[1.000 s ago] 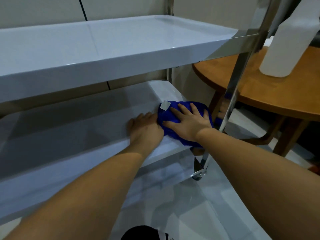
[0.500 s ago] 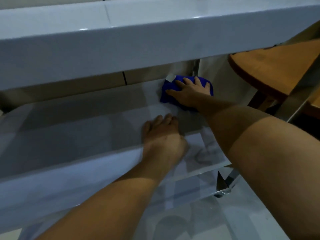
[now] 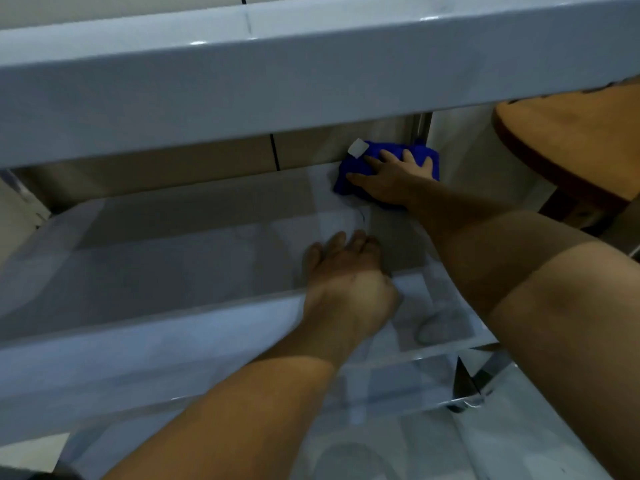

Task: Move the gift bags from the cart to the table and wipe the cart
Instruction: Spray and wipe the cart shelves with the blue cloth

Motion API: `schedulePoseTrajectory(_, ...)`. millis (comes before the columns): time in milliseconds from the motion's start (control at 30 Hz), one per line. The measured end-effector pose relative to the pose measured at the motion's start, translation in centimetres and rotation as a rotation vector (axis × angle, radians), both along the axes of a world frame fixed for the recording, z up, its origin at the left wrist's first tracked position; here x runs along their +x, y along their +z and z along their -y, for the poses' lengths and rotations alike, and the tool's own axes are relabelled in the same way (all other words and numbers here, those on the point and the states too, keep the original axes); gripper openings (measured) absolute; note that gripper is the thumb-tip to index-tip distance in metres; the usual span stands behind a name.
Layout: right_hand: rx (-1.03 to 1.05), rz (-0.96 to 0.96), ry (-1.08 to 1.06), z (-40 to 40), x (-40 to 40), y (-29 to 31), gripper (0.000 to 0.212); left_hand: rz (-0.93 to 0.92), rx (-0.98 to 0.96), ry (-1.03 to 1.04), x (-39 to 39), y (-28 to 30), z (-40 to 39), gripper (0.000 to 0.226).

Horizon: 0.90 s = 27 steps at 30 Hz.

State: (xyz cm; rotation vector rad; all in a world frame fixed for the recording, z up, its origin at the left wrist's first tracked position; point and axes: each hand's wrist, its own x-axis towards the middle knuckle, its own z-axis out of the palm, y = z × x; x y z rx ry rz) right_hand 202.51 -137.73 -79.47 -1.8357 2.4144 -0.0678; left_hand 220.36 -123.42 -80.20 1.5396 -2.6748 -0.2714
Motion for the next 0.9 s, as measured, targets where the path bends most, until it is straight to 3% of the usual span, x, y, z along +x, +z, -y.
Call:
schedulePoseTrajectory(200,0.025,0.031,0.079,-0.6,3.3,0.0,0.080,-0.052,0.041,0.045,-0.2,0.2,0.0,0.059)
schedulePoseTrajectory(300,0.021,0.035,0.156,-0.8,6.9,-0.1,0.083,-0.353,0.019,0.201,0.4,0.8,-0.3,0.026)
schedulePoseTrajectory(367,0.035,0.041,0.185,-0.3,9.2,-0.2,0.085,-0.513,0.025,0.296,2.0,1.5,-0.4,0.019)
schedulePoseTrajectory(467,0.053,0.037,0.204,0.4,12.0,-0.1,0.087,-0.430,-0.005,0.318,7.0,2.1,0.8,0.021)
schedulePoseTrajectory(600,0.062,0.047,0.248,1.8,16.9,-0.3,0.088,-0.258,-0.182,0.485,19.9,2.5,3.5,0.030)
schedulePoseTrajectory(700,0.061,0.065,0.302,2.8,22.1,-0.2,0.088,-0.086,-0.321,0.565,30.1,2.3,2.9,0.051)
schedulePoseTrajectory(900,0.057,0.069,0.435,5.2,34.2,-0.2,0.086,0.008,-0.166,0.541,39.0,0.1,0.7,0.066)
